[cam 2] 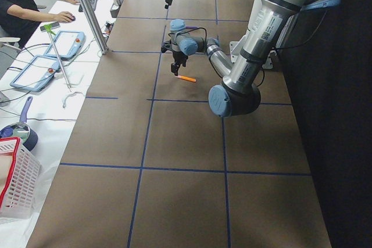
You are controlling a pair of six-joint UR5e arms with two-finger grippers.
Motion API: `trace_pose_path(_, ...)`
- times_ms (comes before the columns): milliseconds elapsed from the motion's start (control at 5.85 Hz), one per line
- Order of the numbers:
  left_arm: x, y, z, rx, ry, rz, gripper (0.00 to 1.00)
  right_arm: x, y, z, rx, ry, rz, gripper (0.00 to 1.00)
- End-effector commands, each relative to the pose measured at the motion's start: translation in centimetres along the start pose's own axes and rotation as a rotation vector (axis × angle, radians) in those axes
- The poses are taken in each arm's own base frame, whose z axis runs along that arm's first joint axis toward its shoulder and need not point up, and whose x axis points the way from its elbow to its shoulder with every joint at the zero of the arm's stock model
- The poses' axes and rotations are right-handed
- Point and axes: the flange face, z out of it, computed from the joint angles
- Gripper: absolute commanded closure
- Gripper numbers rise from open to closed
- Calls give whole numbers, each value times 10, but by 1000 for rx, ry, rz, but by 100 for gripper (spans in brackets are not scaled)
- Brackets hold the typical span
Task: Collect pens into pen holder
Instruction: 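Move the left gripper to the orange marker while the right gripper withdraws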
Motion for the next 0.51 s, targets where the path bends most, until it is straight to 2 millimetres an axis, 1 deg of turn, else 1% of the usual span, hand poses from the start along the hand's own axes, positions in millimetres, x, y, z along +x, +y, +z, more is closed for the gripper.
trace_pose_path(0, 4, -16, 18, -42, -13, 73, 6, 4, -2, -9, -20, -14, -2, 0)
trace_pose_path(171, 5, -18, 19, -50, -7, 71, 12, 4, -2, -10, -20, -15, -3, 0)
trace_pose_path(342, 7, -16, 21, -68, 19, 58, 19, 3, -2, -11, -18, -18, -2, 0)
